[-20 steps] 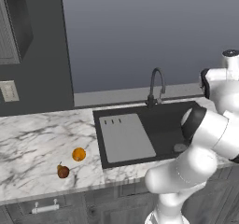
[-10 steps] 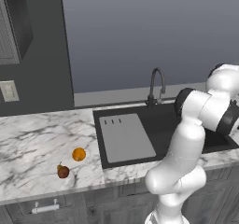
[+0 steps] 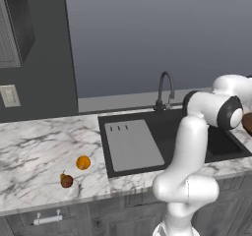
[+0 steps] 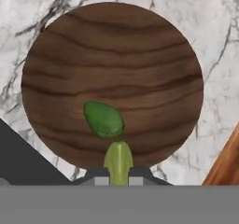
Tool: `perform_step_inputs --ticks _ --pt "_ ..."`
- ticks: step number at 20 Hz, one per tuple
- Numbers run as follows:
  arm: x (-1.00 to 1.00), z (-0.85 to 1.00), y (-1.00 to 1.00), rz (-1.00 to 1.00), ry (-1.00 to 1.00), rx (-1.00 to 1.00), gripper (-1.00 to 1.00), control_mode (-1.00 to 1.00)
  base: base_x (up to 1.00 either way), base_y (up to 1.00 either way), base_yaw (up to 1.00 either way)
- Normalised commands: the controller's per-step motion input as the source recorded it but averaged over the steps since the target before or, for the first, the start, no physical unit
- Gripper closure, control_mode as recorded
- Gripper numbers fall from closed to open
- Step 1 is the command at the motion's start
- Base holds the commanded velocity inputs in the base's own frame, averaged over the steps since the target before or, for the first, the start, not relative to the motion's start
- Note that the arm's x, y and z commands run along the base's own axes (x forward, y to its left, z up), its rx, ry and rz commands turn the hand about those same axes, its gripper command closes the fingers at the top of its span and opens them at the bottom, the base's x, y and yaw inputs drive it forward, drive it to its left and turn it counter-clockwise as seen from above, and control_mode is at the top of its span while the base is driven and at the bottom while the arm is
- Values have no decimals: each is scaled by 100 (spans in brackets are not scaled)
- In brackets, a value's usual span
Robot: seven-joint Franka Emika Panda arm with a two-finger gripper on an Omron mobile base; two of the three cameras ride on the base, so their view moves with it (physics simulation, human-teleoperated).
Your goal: There is a mixed pile of frozen fruits and vegetables on the counter. Locate all the frozen vegetables and place the items in a bowl on the counter. Take all the frozen fruits and defrost them in a running sink.
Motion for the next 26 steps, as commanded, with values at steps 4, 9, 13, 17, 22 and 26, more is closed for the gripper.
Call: perform_step_inputs --ticks 4,9,13,17,22,26 --pt "-22 -48 -22 -3 -1 16 100 -100 0 0 0" --pt "-2 -41 6 2 0 10 100 -100 0 0 0" --pt "8 -12 14 0 1 1 -100 -100 0 0 0" --pt "0 3 7 0 3 -1 -100 -100 0 0 0" --pt "-1 29 28 0 3 -12 -100 -100 0 0 0" --pt "-22 34 50 10 -9 -14 -100 -100 0 0 0"
